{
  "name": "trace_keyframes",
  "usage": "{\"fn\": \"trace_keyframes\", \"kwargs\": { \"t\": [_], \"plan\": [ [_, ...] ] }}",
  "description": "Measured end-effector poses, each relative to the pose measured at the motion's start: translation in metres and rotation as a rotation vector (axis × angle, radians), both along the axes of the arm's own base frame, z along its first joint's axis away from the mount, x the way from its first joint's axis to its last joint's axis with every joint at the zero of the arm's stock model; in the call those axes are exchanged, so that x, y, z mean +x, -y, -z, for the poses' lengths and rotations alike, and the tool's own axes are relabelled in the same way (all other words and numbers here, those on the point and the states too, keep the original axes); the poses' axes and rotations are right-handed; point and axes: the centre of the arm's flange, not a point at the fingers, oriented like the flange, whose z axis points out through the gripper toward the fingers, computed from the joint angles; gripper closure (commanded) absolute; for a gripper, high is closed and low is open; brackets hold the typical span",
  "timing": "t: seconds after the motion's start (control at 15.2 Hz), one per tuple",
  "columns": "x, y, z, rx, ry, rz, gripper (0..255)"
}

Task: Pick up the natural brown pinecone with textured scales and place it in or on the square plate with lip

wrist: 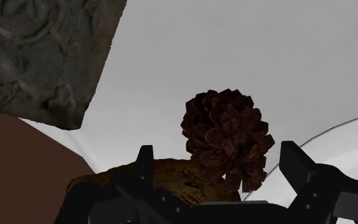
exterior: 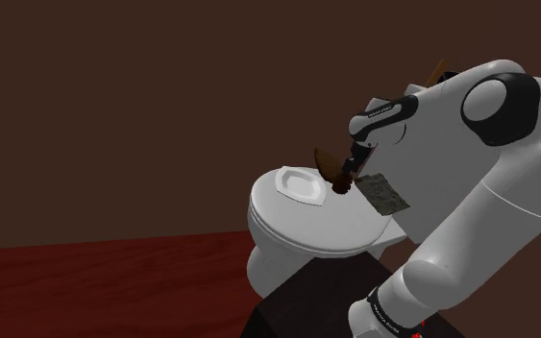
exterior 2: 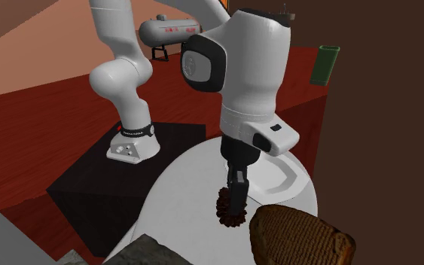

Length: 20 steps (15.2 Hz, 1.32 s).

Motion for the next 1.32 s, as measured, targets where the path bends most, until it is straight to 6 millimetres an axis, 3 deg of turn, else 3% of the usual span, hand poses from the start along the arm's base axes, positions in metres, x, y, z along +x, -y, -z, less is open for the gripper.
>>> {"fn": "trace_keyframes", "kwargs": {
  "t": [0.46,0.53,1.32],
  "plan": [
    [-0.0008,0.0,0.008,0.0,0.0,0.0,0],
    [-0.0008,0.0,0.008,0.0,0.0,0.0,255],
    [0.0018,-0.002,-0.0009,-0.003,0.009,-0.004,255]
  ]
}}
